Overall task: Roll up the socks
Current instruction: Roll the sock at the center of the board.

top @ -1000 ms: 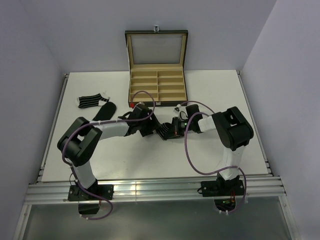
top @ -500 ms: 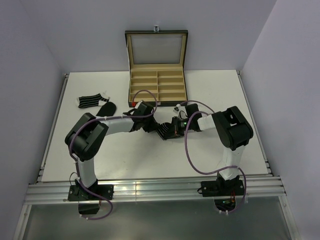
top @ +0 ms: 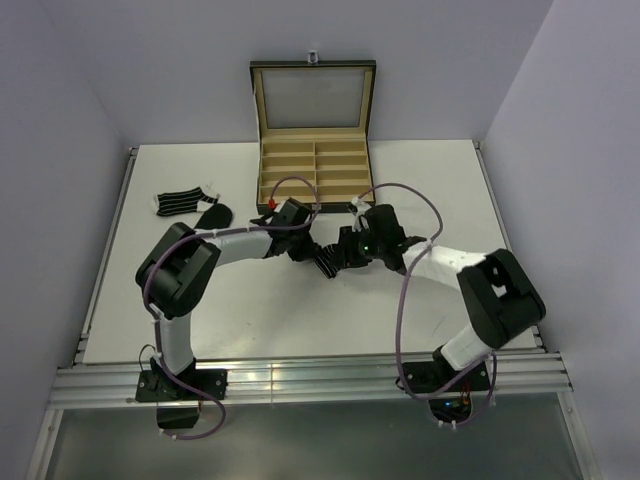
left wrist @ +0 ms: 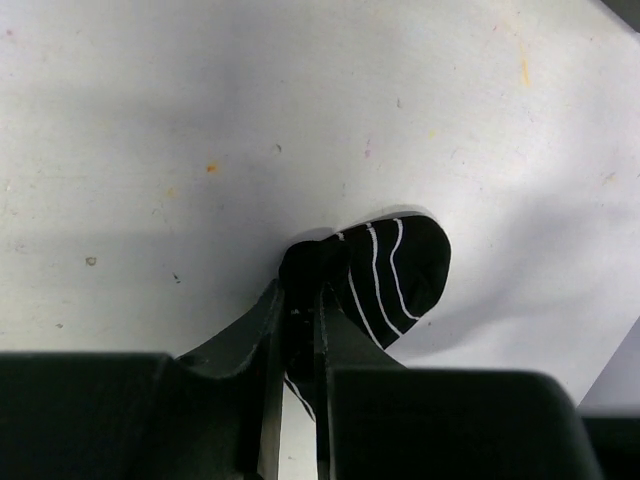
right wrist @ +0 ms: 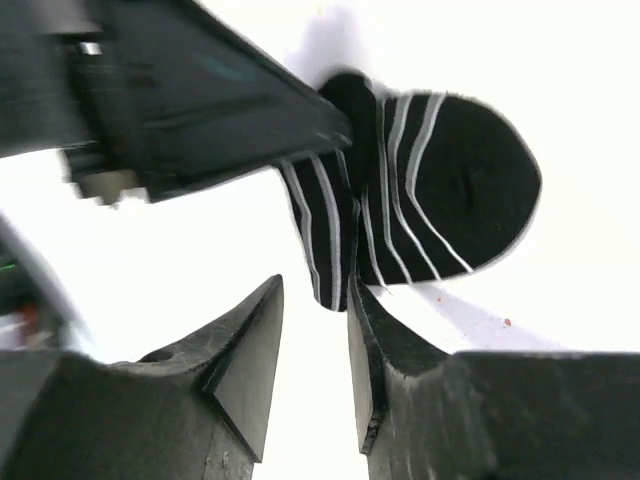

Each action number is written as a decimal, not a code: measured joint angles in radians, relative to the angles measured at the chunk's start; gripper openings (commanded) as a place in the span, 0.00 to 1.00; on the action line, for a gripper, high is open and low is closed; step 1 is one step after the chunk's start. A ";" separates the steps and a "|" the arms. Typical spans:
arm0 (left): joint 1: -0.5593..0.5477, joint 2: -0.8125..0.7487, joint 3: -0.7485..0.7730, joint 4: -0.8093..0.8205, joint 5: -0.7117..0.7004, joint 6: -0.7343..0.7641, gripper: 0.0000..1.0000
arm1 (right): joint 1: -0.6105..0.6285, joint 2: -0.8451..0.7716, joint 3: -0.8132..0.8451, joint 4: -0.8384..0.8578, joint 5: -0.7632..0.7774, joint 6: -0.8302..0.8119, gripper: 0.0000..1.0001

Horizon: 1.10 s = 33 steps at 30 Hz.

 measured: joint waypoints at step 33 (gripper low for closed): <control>0.006 0.039 0.091 -0.097 0.042 0.110 0.11 | 0.494 0.093 0.043 0.011 0.920 -0.296 0.01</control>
